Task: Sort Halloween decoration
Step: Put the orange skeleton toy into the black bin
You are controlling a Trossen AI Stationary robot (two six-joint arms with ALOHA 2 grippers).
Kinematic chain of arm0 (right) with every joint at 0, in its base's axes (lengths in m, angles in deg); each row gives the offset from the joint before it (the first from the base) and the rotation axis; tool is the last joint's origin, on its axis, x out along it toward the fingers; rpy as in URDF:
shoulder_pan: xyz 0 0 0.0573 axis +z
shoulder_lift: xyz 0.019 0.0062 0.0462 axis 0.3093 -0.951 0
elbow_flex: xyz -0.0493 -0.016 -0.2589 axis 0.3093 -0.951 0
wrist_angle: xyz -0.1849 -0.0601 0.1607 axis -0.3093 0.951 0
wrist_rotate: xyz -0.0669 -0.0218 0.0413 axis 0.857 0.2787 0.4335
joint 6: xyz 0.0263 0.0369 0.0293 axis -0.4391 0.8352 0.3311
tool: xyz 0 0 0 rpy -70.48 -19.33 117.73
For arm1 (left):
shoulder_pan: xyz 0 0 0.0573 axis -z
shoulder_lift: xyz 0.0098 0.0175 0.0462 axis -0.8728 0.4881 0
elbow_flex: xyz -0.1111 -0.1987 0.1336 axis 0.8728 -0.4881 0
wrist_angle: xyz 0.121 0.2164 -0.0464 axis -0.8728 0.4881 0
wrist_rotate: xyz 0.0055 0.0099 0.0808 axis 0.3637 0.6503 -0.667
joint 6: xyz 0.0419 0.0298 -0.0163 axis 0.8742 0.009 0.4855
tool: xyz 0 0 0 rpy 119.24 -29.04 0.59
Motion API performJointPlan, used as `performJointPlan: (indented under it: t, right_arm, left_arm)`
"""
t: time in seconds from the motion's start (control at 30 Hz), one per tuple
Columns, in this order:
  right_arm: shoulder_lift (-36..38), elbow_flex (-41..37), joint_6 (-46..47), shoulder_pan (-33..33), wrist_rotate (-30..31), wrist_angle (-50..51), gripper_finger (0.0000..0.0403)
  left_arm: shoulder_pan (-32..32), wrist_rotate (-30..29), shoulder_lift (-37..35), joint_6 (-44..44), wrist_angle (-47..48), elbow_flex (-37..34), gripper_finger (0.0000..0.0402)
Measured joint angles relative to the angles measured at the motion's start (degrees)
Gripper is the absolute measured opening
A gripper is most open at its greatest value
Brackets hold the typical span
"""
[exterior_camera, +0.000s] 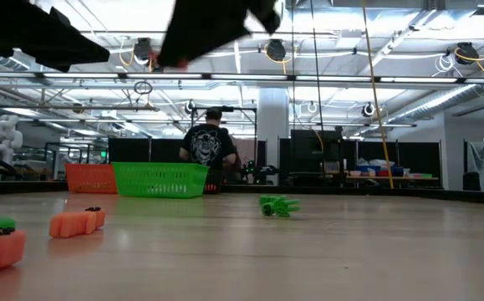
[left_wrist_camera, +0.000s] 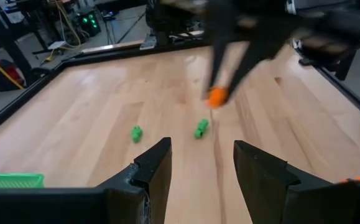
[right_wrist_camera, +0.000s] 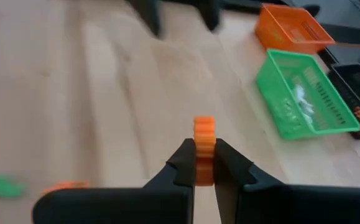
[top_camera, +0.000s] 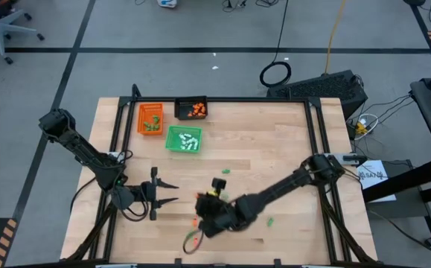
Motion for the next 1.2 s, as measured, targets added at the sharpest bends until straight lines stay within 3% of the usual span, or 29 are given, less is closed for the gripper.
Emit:
performJointPlan:
  t: [0.37,0.67,0.97,1.2]
  right_arm:
    - [0.27,-1.50,-16.78,-12.67,-9.19,-1.51,0.0013]
    - [1.03,-1.50,-28.01,-24.51,-21.93,-4.17,0.0013]
    - [1.03,-1.50,-32.23,-37.28,-33.26,-13.04,0.0013]
    - [1.03,-1.50,-32.58,-46.62,-47.69,-16.43,0.0013]
  left_arm:
    - [0.00,-0.02,0.00,3.46,1.66,0.00,0.0171]
    - [0.00,1.49,-0.02,7.81,1.66,0.00,0.0171]
    - [-0.15,1.41,-0.04,14.89,1.46,0.00,0.0171]
    - [-0.17,1.16,-0.12,15.79,1.40,0.00,0.0171]
